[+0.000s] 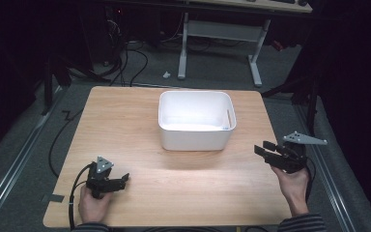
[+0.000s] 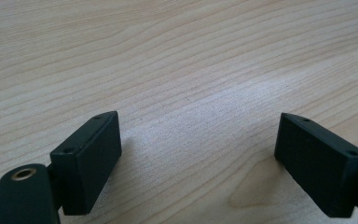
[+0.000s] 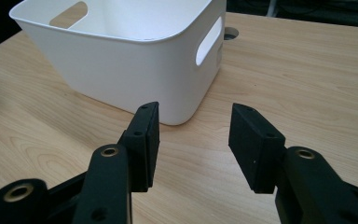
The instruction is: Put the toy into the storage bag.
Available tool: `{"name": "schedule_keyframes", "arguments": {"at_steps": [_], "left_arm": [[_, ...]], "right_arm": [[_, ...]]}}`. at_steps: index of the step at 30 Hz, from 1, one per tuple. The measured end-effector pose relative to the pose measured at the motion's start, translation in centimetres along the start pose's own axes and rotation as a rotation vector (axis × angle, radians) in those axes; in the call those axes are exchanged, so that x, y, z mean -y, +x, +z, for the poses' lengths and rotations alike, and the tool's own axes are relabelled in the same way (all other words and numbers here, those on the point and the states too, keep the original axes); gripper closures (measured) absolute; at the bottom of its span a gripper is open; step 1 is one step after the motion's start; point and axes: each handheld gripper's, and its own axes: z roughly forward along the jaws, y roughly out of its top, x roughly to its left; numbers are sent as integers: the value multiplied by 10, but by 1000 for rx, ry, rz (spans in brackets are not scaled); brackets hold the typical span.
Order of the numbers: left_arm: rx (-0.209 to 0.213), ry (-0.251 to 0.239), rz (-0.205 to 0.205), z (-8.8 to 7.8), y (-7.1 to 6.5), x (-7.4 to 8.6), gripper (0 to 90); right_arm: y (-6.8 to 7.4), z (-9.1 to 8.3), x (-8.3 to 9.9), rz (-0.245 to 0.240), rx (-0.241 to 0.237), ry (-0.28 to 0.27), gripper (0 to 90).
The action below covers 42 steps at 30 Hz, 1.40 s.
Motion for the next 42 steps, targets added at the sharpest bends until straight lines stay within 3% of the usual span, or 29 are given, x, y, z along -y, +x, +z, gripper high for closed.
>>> {"name": "schedule_keyframes", "arguments": {"at_steps": [14,21,24,27,36,42], "left_arm": [[-3,-2,-2,0,0,0,149],[-2,0,-3,0,0,0,149],[-12,-5,-16,-1,0,1,150],[-8,-4,-19,-1,1,1,150],[-11,-3,-12,-1,0,1,149],[-12,-3,-12,-1,0,1,149]], "right_arm": [[-16,18,43,65,-23,12,539],[-12,25,63,63,-4,21,540],[-14,29,71,90,-7,25,540],[-14,30,71,97,-3,32,540],[-13,36,70,57,33,48,545],[-14,44,73,47,31,82,563]]}}
